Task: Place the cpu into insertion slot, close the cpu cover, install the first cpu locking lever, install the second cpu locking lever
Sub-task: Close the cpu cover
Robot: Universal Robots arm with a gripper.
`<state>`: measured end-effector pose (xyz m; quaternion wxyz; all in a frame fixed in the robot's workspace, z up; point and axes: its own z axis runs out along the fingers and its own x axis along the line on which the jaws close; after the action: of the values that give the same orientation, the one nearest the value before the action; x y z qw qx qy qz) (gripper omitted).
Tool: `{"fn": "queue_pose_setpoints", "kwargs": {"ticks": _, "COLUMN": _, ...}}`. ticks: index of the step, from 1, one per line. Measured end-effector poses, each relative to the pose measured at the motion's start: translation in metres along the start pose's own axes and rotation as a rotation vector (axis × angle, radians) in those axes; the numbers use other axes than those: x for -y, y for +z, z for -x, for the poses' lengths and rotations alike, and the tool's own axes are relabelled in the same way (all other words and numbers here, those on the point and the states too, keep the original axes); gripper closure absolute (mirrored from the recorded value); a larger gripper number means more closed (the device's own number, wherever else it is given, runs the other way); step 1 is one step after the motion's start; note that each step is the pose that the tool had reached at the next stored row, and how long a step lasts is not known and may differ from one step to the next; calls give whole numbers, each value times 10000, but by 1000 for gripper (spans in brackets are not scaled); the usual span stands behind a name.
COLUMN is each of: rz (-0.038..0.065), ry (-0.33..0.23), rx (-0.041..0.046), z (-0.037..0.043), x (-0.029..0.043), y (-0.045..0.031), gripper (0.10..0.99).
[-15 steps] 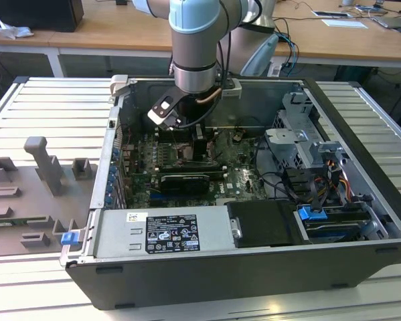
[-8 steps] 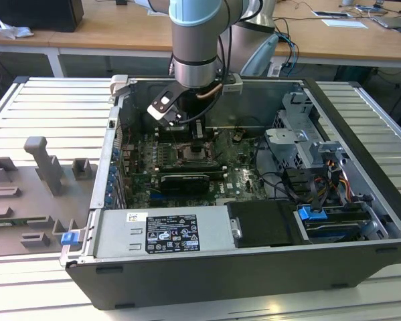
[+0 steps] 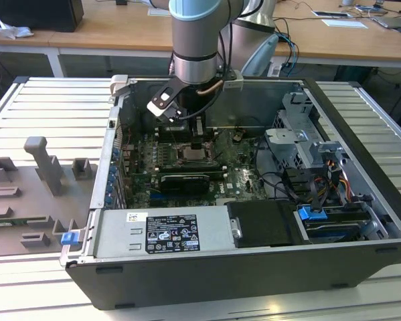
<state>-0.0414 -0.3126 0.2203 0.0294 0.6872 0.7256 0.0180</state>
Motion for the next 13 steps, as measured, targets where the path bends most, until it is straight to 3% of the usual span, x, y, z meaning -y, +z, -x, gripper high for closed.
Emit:
{"fn": "queue_pose_setpoints", "kwargs": {"ticks": 6, "rz": -132, "ry": -3, "rx": -7, "z": 5, "x": -87, "y": -5, "gripper": 980}}
{"fn": "queue_pose_setpoints", "kwargs": {"ticks": 13, "rz": -142, "ry": -2, "rx": -8, "z": 6, "x": -91, "y": -41, "gripper": 980}}
